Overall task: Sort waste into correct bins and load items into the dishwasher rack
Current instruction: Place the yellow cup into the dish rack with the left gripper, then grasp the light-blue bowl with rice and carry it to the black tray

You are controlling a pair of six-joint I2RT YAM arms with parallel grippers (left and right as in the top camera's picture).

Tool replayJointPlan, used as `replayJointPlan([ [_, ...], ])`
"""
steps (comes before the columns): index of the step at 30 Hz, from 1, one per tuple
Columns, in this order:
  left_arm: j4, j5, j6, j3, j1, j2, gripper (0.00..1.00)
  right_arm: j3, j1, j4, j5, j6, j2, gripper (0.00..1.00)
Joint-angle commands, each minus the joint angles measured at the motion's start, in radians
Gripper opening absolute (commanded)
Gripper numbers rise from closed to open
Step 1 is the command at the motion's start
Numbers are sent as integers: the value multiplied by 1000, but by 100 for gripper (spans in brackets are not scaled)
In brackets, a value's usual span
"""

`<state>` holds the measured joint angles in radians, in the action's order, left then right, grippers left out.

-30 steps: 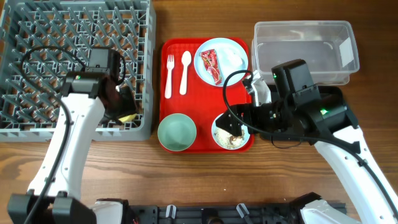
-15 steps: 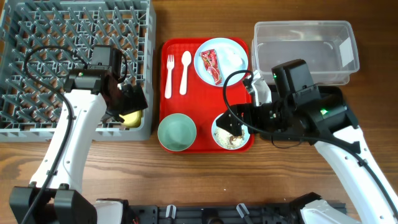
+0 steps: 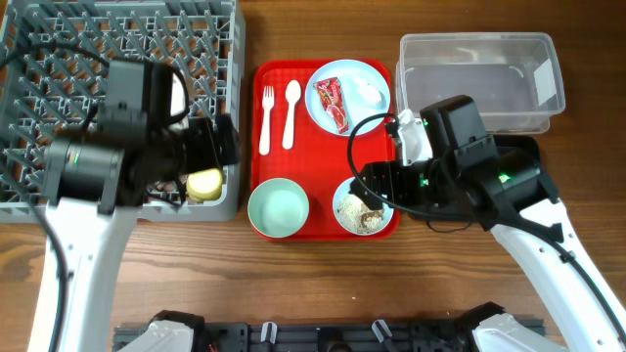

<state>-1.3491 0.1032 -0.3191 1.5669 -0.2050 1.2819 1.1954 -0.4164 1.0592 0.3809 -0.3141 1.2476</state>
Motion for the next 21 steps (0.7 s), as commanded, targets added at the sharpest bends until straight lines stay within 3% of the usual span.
replayJointPlan([
  [1, -23, 27, 12, 6, -44, -66, 100, 6, -10, 26, -117, -41, 47, 85],
  [3, -31, 27, -6, 6, -48, -104, 100, 6, -10, 35, -154, -82, 78, 80],
  [6, -33, 27, -11, 6, -47, -166, 100, -22, -10, 15, -219, -142, 147, 51],
  [7, -33, 27, -11, 6, -47, -187, 100, -30, -12, -1, -171, -135, 173, 43],
  [9, -33, 27, -10, 6, -47, -225, 100, -40, -28, -43, -13, -68, 230, 36],
  [11, -33, 27, -10, 6, -47, -261, 100, -40, -58, -65, 24, -68, 278, 36],
  [15, -33, 27, -10, 6, -47, -313, 100, -40, -153, -90, -122, -193, 378, 46],
  [21, -33, 27, -10, 6, -47, -341, 100, -40, -267, -213, -190, -221, 465, 49],
])
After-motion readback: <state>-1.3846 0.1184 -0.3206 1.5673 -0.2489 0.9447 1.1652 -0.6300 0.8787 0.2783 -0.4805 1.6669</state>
